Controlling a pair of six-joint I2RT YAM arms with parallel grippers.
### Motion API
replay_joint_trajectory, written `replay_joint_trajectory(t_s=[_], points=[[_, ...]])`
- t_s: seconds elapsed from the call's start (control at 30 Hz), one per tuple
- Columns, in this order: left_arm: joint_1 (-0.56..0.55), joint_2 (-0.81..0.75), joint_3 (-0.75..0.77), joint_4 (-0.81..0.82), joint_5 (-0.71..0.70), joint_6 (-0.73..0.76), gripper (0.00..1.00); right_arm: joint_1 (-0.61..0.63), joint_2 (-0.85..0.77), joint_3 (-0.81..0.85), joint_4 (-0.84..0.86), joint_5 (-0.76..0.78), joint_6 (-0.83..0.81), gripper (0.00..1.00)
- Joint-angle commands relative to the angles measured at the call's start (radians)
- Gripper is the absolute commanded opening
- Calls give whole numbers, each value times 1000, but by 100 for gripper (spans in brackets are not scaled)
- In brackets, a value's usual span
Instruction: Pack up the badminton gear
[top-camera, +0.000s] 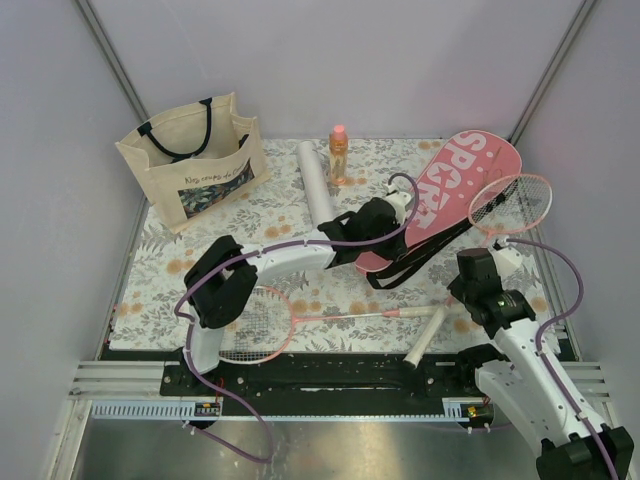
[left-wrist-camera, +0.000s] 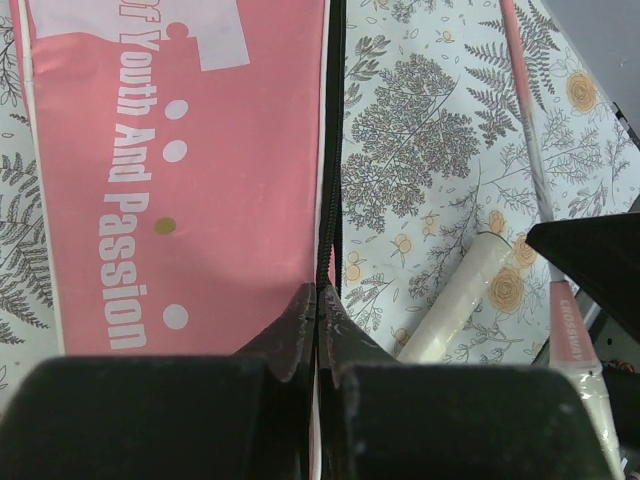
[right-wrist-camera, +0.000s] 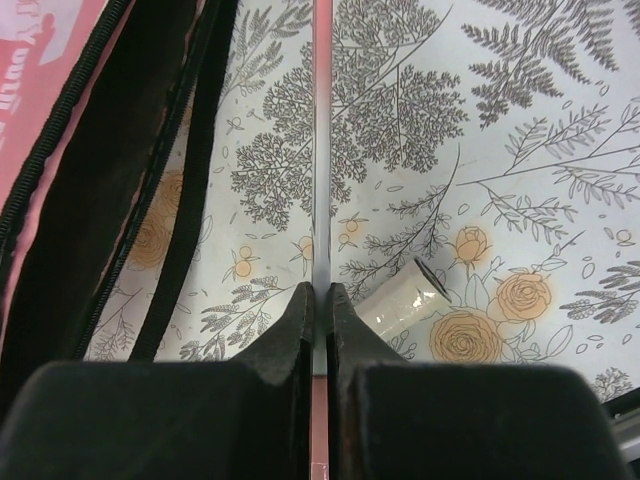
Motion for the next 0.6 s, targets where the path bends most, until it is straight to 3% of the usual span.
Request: replay_joint_trajectory(t_s=[0.0,0.43,0.57], points=[[5,-51,0,59,5,-22,0,-10,7,-25,63,-1,64,0],[7,-51,5,18,-55,-23,0,-16,-30,99,-93,157,11,0],[16,-71,-16,55,-44,-66,0,-19,-19,79,-87,134,9,0]])
